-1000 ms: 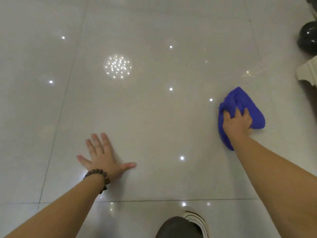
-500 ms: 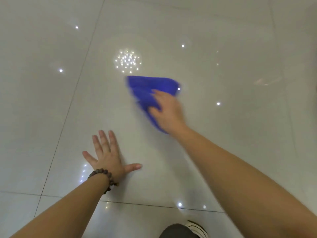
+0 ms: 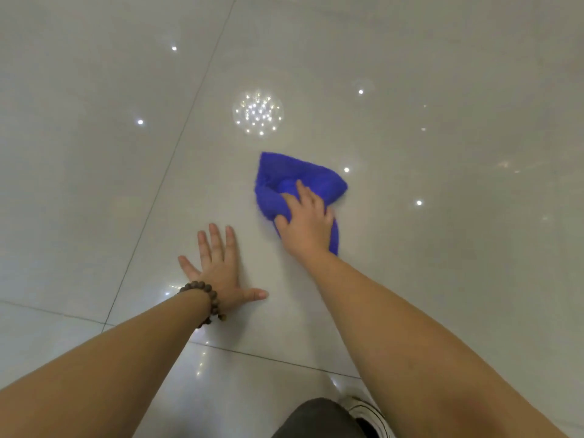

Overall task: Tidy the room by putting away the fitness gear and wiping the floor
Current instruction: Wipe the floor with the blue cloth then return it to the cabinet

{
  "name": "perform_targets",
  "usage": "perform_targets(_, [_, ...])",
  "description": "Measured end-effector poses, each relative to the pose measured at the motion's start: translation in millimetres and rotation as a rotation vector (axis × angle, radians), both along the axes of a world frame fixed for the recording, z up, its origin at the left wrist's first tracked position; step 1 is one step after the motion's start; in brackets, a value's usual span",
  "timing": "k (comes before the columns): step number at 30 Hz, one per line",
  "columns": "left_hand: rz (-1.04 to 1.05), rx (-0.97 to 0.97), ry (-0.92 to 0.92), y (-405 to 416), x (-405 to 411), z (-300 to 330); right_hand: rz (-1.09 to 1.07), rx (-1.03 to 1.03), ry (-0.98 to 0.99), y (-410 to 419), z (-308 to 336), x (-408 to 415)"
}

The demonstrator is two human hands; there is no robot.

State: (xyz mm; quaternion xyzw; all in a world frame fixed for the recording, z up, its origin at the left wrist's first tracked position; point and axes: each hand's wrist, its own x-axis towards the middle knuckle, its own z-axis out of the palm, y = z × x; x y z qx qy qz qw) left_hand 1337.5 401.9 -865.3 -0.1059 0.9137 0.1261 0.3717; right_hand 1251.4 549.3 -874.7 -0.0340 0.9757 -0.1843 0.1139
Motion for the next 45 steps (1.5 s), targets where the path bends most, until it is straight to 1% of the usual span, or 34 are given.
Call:
perform_targets(1, [0.010,0.030,0.047,-4.1,2.0,1.5,0.115,-0.093,-0.052,-20.9,9.2,-1.8])
perform_targets(2, [0.029,0.063,0.107,-9.1,5.5,4.3,0.182,-0.191,-0.097,-32.1,18.5,-4.5])
perform_targets(3, [0.054,0.090,0.168,-15.3,9.9,8.5,0.197,-0.274,-0.102,-34.3,26.1,-7.6])
perform_targets(5, [0.088,0.081,0.252,-32.4,21.3,14.2,0.089,-0.350,-0.014,-9.2,39.6,-13.5])
perform_targets(7, [0.128,0.005,0.256,-55.9,33.6,18.4,-0.097,-0.285,0.093,45.7,46.9,-18.2])
perform_targets(9, [0.184,-0.111,0.227,-84.7,42.5,21.6,-0.323,-0.138,0.131,124.8,48.7,-14.2])
perform_targets(11, [0.286,-0.219,0.155,-112.8,49.9,26.4,-0.579,0.006,0.076,213.9,43.6,5.0])
perform_targets(13, [0.453,-0.241,0.051,-135.4,62.0,28.6,-0.750,0.099,-0.009,281.2,24.8,33.7])
perform_targets(14, [0.544,-0.217,0.028,-146.0,70.4,26.8,-0.778,0.142,-0.027,287.9,13.5,47.4])
perform_targets(16, [0.618,-0.172,-0.006,-154.9,84.9,17.0,-0.796,0.193,-0.082,249.0,4.6,70.5])
perform_targets(18, [0.603,-0.170,-0.050,-161.2,95.2,9.1,-0.722,0.167,0.006,176.4,2.5,70.9])
perform_targets(20, [0.587,-0.126,-0.110,-162.3,92.0,18.1,-0.553,0.125,0.045,103.6,-2.2,54.4])
perform_targets(24, [0.591,-0.043,-0.160,-170.4,91.6,24.3,-0.085,0.117,0.049,-46.0,-8.1,41.8])
perform_targets(26, [0.601,-0.061,-0.166,-169.4,93.6,26.5,0.233,0.077,0.029,-122.5,-1.0,51.0])
perform_targets(28, [0.601,-0.084,-0.155,-165.9,96.0,27.5,0.566,-0.064,-0.075,-180.5,9.2,67.5])
perform_targets(29, [0.592,-0.088,-0.157,-165.9,95.9,26.3,0.650,-0.181,-0.149,-198.9,17.4,71.3])
perform_targets(30, [0.589,-0.083,-0.163,-166.1,95.4,26.6,0.660,-0.322,-0.196,-207.8,25.8,69.3])
perform_targets(31, [0.588,-0.077,-0.164,-167.6,95.4,25.5,0.591,-0.458,-0.195,-209.5,32.3,61.0])
perform_targets(32, [0.587,-0.073,-0.169,-169.2,95.3,25.7,0.476,-0.563,-0.159,-205.1,37.6,44.5])
perform_targets(33, [0.582,-0.074,-0.182,-170.7,95.1,25.9,0.349,-0.604,-0.092,-196.4,40.9,20.5])
perform_targets(34, [0.576,-0.071,-0.197,-172.4,94.5,25.2,0.233,-0.579,-0.025,-185.3,42.7,-8.2])
perform_targets(35, [0.576,-0.068,-0.207,-174.1,94.2,24.3,0.146,-0.494,0.026,-172.0,42.7,-38.8])
perform_targets(37, [0.582,-0.059,-0.215,-175.7,94.8,21.9,0.054,-0.221,0.047,-147.2,37.9,-86.3])
perform_targets(38, [0.581,-0.056,-0.212,-176.8,95.7,18.7,0.040,-0.079,0.020,-139.3,31.6,-99.2])
perform_targets(39, [0.580,-0.054,-0.207,-177.5,96.3,15.3,0.039,0.035,-0.008,-135.8,23.6,-104.4])
perform_targets(40, [0.579,-0.050,-0.201,-178.2,96.6,12.2,0.050,0.106,-0.013,-139.1,14.6,-103.0])
perform_targets(42, [0.578,-0.042,-0.190,-180.5,96.5,6.8,0.138,0.154,0.046,-169.3,-3.3,-82.3])
perform_targets(43, [0.582,-0.037,-0.189,-181.3,96.4,6.0,0.249,0.152,0.087,-194.3,-8.6,-61.2])
perform_targets(45, [0.588,-0.037,-0.180,-180.9,97.4,5.1,0.592,0.134,0.136,-248.8,-12.3,-2.2])
